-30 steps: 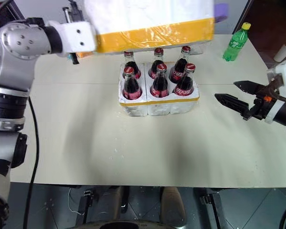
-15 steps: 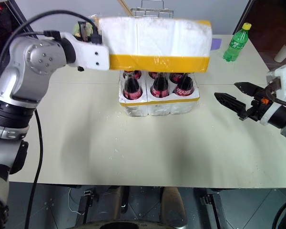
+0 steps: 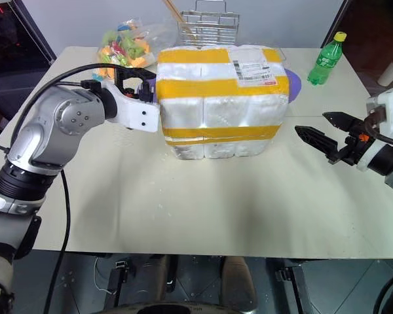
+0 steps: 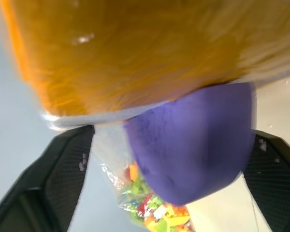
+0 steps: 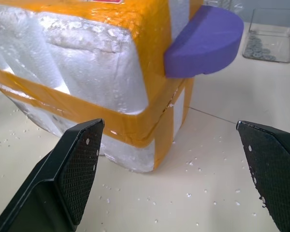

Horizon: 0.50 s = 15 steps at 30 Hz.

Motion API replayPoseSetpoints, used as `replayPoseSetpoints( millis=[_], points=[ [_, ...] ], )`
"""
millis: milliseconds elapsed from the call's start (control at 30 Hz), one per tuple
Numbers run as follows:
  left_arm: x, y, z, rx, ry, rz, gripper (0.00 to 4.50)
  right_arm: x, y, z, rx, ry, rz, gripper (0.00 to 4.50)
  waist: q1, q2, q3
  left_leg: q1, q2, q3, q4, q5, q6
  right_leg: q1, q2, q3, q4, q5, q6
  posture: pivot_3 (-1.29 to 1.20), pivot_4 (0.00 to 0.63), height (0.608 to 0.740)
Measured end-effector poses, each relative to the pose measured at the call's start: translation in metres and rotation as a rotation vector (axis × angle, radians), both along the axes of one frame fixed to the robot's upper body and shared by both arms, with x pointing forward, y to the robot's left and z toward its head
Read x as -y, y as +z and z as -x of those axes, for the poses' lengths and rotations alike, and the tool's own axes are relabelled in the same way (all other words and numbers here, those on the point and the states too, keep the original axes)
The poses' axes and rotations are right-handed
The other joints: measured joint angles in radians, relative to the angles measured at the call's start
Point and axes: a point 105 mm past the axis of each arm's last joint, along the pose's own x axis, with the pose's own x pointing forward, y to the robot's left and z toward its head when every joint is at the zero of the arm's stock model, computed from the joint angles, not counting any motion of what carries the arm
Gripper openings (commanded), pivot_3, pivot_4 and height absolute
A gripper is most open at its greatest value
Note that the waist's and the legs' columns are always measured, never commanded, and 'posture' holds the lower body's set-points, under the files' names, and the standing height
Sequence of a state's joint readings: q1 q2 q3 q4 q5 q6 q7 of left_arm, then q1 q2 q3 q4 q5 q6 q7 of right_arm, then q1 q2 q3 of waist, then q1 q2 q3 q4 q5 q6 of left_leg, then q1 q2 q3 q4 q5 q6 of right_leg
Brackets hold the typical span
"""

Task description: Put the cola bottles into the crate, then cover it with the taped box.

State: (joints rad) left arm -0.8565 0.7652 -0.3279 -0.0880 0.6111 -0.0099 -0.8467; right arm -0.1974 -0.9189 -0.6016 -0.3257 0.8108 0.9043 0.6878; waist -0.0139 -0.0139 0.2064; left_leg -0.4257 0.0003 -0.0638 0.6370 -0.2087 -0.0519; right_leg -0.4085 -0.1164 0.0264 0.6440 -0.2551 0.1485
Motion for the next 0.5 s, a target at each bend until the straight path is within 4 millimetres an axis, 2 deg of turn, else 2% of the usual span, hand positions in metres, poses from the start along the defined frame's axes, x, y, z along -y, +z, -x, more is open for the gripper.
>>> replayPoseSetpoints(
  millis=[133,233,367,433,500],
  points=[
    [-0.012,-0.017,0.004,-0.074,0.015,0.079,4.44,-0.002,-0.001,0.002,-0.002,0.007,0.010,4.50,-0.001,0.000,0.000,0.000,0.000,0.000,0.000,0.000,0.000,0.000,0.000,0.000,0.000,0.000,0.000,0.00,0.150,0.739],
    [-0.024,-0.026,0.015,-0.225,0.013,0.263,4.44,-0.001,-0.006,0.004,-0.019,0.005,0.017,4.50,-0.001,0.000,0.000,0.000,0.000,0.000,0.000,0.000,0.000,0.000,0.000,0.000,0.000,0.000,0.000,0.00,0.150,0.739],
    [-0.037,-0.014,0.037,-0.446,-0.052,0.512,4.44,0.004,-0.011,0.010,-0.051,0.007,0.039,4.50,0.000,0.000,0.000,0.000,0.000,0.000,0.000,0.000,0.000,0.000,0.000,0.000,0.000,0.000,0.000,0.00,0.150,0.739],
    [-0.054,-0.005,0.050,-0.625,-0.061,0.636,4.44,0.006,-0.009,0.014,-0.056,0.016,0.061,4.50,-0.001,0.000,0.000,0.000,0.000,0.000,0.000,0.000,0.000,0.000,0.000,0.000,0.001,0.000,0.000,0.00,0.150,0.739],
    [-0.078,-0.003,0.069,-0.884,-0.047,0.725,4.44,0.007,-0.006,0.018,-0.062,0.046,0.085,4.50,-0.011,0.000,0.000,0.002,0.000,0.000,-0.001,0.000,0.000,0.000,0.000,0.000,0.001,-0.001,-0.001,0.00,0.150,0.739]
  ],
)
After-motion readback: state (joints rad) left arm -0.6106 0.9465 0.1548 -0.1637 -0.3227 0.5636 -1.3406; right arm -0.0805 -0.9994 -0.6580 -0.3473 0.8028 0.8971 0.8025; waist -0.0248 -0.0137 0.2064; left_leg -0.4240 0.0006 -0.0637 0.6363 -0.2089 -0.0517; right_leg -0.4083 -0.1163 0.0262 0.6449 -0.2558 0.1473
